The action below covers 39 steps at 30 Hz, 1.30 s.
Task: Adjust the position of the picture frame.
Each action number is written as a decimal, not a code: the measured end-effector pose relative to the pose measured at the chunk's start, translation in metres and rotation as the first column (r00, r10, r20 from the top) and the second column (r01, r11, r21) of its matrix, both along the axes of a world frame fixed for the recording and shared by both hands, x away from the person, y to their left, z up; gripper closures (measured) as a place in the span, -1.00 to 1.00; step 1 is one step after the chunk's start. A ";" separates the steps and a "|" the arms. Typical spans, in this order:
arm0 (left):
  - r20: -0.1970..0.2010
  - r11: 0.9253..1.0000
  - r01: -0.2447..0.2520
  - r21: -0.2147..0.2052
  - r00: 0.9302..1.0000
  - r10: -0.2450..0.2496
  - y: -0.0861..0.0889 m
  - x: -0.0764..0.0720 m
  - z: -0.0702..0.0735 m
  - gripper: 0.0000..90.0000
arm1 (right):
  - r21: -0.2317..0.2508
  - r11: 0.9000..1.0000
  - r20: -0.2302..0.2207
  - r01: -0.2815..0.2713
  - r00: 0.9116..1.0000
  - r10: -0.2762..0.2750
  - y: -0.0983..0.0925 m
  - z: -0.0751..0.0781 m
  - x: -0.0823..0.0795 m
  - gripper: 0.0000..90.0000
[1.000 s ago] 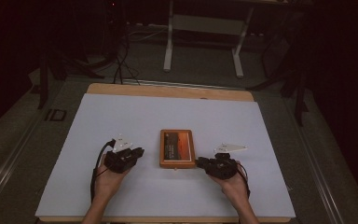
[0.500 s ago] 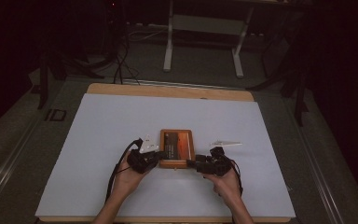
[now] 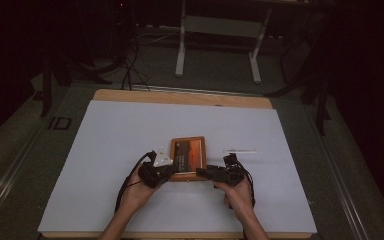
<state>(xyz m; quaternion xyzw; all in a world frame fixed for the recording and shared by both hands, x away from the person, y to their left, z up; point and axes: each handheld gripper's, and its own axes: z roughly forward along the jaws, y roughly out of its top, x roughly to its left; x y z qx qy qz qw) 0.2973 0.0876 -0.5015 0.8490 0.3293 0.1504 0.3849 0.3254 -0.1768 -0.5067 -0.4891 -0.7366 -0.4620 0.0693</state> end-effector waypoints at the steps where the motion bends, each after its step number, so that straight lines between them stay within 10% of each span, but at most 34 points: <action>1: -0.005 1.000 -0.004 0.004 1.000 0.004 0.002 0.000 -0.001 0.98 | 0.007 1.000 0.001 0.001 1.000 -0.001 0.002 0.001 0.000 -0.17; 17: -0.058 1.000 0.011 -0.024 0.998 -0.012 0.013 -0.002 -0.010 0.94 | -0.077 0.997 0.011 0.001 1.000 0.000 0.037 0.017 0.008 0.37; 27: -0.020 0.987 -0.104 -0.121 0.995 0.102 0.051 0.002 0.007 0.70 | -0.155 0.981 0.057 -0.114 0.991 0.124 0.048 0.036 0.017 0.53; 34: -0.027 0.977 -0.123 -0.174 0.992 0.120 0.087 0.010 0.015 0.20 | -0.194 0.959 0.105 -0.205 0.968 0.228 0.046 0.042 0.018 0.53; 39: -0.050 0.974 -0.079 -0.210 0.996 0.070 0.095 0.016 0.010 -0.12 | -0.244 0.929 0.169 -0.278 0.931 0.323 0.049 0.049 0.013 0.54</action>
